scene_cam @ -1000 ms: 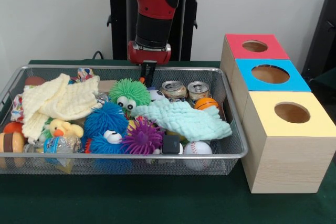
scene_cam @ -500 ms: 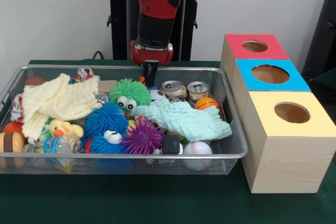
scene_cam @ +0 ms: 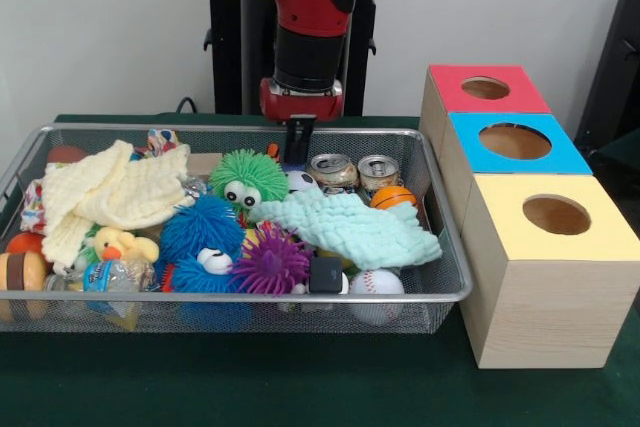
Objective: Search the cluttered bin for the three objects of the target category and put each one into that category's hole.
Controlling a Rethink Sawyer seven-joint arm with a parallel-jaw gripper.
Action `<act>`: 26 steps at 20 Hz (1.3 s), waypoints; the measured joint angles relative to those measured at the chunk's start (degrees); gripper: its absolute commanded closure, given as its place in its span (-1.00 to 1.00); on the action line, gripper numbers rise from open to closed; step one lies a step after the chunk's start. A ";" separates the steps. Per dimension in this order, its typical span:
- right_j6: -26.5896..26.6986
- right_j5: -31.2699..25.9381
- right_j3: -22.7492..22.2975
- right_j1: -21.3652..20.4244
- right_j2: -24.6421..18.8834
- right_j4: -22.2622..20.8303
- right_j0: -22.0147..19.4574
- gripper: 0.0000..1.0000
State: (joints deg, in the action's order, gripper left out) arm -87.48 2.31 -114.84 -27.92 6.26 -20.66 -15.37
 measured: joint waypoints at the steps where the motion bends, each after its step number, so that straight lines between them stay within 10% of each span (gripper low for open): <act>1: 0.00 -0.14 0.00 -0.04 -0.07 0.00 0.00 1.00; 24: 0.00 -5.06 0.15 -1.74 -2.93 -0.01 -0.21 1.00; 25: 0.00 -5.40 0.23 -1.82 -3.17 0.00 -0.28 -1.00; 26: 0.00 -5.46 0.33 -1.94 -3.21 -0.01 -0.47 -1.00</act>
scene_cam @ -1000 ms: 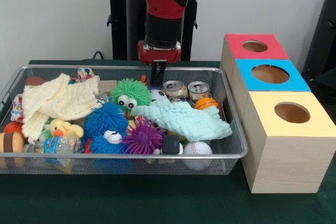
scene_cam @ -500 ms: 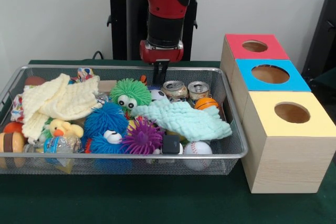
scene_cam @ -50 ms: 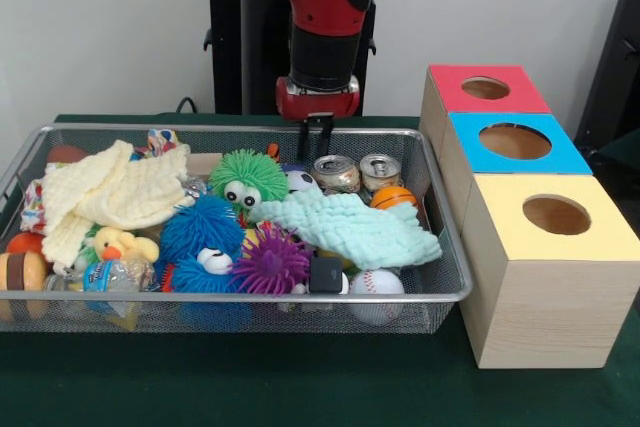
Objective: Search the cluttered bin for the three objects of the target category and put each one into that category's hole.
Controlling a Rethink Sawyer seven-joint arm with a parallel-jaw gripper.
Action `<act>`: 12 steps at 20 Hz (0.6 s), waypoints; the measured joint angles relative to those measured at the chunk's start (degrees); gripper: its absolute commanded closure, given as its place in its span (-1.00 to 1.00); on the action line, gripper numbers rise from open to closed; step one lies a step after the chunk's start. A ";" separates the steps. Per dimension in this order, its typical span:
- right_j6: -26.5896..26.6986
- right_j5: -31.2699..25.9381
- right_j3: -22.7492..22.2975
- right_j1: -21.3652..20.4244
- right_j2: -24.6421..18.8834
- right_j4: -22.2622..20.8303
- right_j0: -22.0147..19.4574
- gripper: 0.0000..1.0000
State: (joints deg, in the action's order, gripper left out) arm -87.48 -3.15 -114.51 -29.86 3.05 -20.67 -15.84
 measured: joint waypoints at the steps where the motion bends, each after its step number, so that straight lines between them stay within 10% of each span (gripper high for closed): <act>1: 0.00 -0.05 0.10 -0.12 -0.04 -0.01 -0.19 -1.00; 12: 0.00 -2.36 0.17 -0.59 -1.55 -0.01 -1.49 -1.00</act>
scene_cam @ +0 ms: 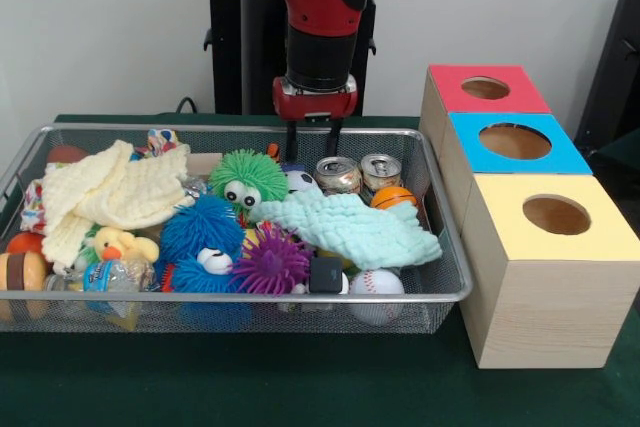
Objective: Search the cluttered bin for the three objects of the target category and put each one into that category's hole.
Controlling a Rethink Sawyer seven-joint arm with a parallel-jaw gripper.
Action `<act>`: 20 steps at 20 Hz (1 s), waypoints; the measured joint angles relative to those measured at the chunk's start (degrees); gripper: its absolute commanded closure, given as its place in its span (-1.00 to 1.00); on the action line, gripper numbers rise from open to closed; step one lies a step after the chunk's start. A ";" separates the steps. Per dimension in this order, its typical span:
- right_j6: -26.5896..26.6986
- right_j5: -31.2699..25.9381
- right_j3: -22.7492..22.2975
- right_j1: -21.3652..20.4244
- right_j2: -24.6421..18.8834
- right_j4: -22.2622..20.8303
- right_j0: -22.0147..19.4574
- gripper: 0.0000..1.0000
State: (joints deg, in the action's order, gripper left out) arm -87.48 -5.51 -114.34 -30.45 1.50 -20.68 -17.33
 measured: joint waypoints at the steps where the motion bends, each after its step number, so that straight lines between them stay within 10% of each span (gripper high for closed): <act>1: 0.00 -0.13 0.00 -0.01 -0.16 -0.01 0.00 -1.00; 20: 0.00 -5.61 1.94 -0.48 -1.66 -0.34 -0.48 -1.00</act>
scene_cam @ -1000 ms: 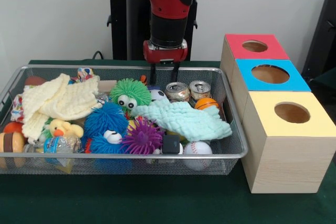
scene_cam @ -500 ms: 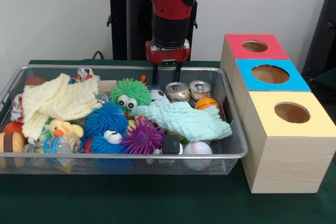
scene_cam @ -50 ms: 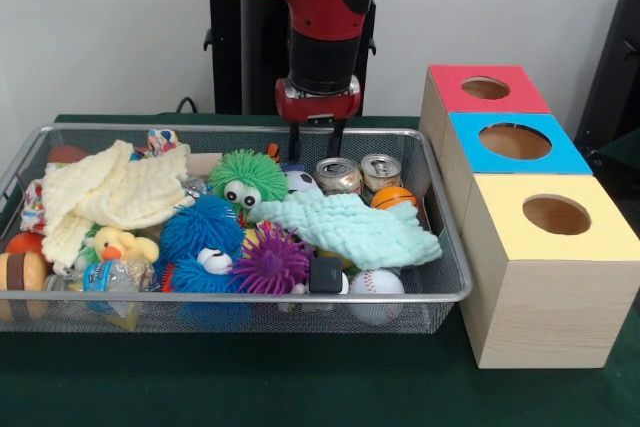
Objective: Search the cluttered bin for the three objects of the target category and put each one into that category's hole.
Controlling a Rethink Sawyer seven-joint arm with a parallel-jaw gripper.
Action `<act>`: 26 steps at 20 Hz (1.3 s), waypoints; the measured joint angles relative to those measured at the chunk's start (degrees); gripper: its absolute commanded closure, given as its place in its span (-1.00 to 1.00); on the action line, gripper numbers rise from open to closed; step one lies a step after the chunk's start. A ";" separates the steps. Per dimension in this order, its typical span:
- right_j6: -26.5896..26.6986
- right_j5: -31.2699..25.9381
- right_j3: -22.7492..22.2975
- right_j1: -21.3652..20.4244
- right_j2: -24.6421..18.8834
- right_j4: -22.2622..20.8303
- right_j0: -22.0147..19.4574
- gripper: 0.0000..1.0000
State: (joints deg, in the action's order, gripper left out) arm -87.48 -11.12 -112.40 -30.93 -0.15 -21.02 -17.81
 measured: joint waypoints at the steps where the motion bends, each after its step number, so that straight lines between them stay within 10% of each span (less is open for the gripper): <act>1: 0.00 -0.24 0.12 -0.02 -0.08 -0.01 -0.04 -1.00; 26: 0.00 -7.03 2.10 -1.73 -3.88 -1.00 -2.92 -1.00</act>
State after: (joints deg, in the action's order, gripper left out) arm -87.48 -18.15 -110.30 -32.65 -4.04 -22.02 -20.74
